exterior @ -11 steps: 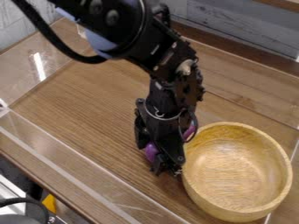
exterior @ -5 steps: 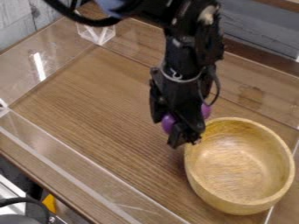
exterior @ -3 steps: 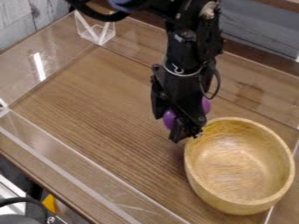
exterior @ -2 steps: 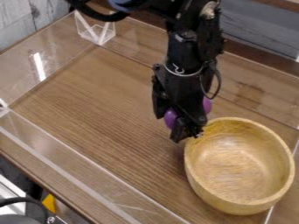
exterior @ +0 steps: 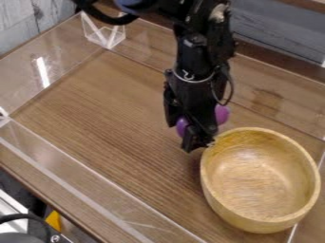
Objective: Put the purple eggplant in the brown bowl
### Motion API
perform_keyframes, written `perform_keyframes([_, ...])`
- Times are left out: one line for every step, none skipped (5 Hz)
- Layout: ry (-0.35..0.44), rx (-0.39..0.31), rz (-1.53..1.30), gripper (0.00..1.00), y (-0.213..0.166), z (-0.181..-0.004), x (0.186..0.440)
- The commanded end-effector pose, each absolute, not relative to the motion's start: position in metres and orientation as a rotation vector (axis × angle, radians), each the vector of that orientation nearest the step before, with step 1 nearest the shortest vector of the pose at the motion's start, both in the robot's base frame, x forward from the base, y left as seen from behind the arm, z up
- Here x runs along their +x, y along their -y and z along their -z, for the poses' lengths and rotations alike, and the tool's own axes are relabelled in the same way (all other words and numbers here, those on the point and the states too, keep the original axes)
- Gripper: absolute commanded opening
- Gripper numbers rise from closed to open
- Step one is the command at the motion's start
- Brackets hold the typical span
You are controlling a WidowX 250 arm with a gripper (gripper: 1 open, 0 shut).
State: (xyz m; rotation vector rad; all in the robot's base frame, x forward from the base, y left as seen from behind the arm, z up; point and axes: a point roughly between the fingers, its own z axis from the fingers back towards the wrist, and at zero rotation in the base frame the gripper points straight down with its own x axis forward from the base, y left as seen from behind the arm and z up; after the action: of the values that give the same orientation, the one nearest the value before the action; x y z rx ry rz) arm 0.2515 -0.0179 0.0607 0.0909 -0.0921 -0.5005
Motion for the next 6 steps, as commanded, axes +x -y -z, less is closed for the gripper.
perform_keyframes([0.124, 0.094, 0.462, 0.00, 0.010, -0.068, 0.257])
perform_keyframes([0.123, 0.094, 0.426, 0.00, 0.003, -0.070, 0.257])
perform_keyframes([0.120, 0.096, 0.368, 0.00, -0.003, -0.064, 0.256])
perform_keyframes([0.118, 0.097, 0.310, 0.00, -0.009, -0.058, 0.256])
perform_keyframes([0.117, 0.094, 0.296, 0.00, -0.005, -0.057, 0.250])
perform_keyframes([0.109, 0.085, 0.248, 0.00, 0.000, -0.069, 0.251])
